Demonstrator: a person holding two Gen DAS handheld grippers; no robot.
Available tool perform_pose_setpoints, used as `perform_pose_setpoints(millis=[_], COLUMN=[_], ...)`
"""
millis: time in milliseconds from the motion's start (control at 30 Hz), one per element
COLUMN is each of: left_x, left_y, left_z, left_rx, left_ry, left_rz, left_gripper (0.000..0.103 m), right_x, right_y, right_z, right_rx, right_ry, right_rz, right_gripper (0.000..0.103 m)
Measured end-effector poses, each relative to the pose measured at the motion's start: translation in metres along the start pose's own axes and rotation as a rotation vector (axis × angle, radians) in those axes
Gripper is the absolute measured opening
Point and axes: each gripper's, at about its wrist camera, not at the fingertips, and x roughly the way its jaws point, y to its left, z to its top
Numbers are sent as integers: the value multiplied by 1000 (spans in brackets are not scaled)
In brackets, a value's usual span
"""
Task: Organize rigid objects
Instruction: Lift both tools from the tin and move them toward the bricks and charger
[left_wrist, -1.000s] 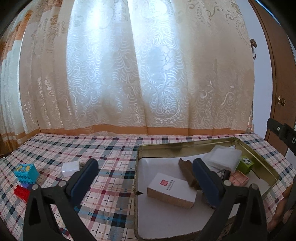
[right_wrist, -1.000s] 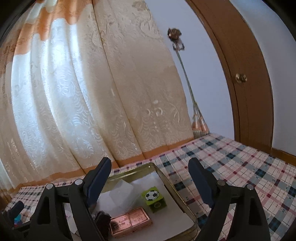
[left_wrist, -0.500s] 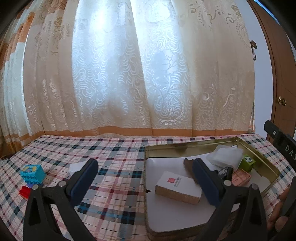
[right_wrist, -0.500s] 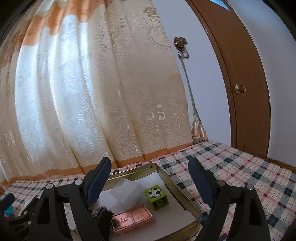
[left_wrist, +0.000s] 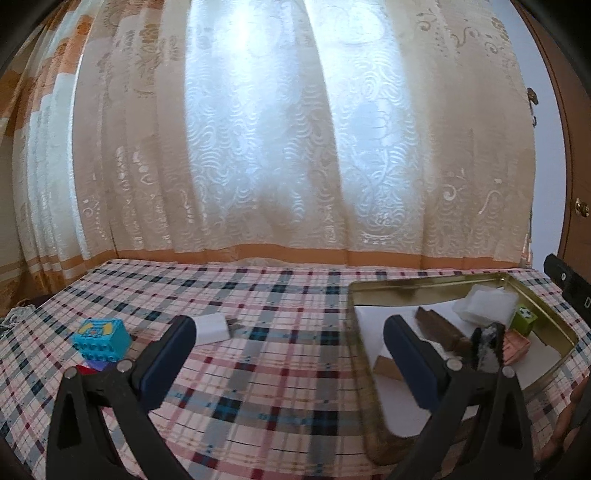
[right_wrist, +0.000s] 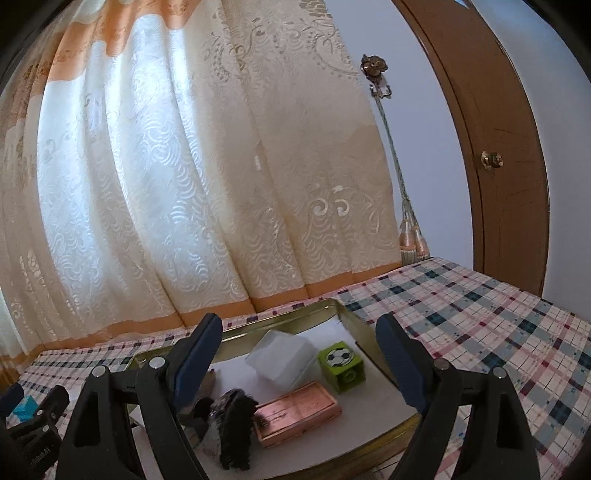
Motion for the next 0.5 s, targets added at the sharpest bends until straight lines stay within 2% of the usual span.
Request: perform_pose_setpoints(millis=[500], left_x=[-1], left_y=[47], left_z=[-3], left_rx=[-30], left_ry=[4], left_rz=[54], left_gripper=[103], right_x=[-13], right_y=[64], right_z=[-18], right_rx=[-81], right_ry=[20], right_rz=[79], right_gripper=[87])
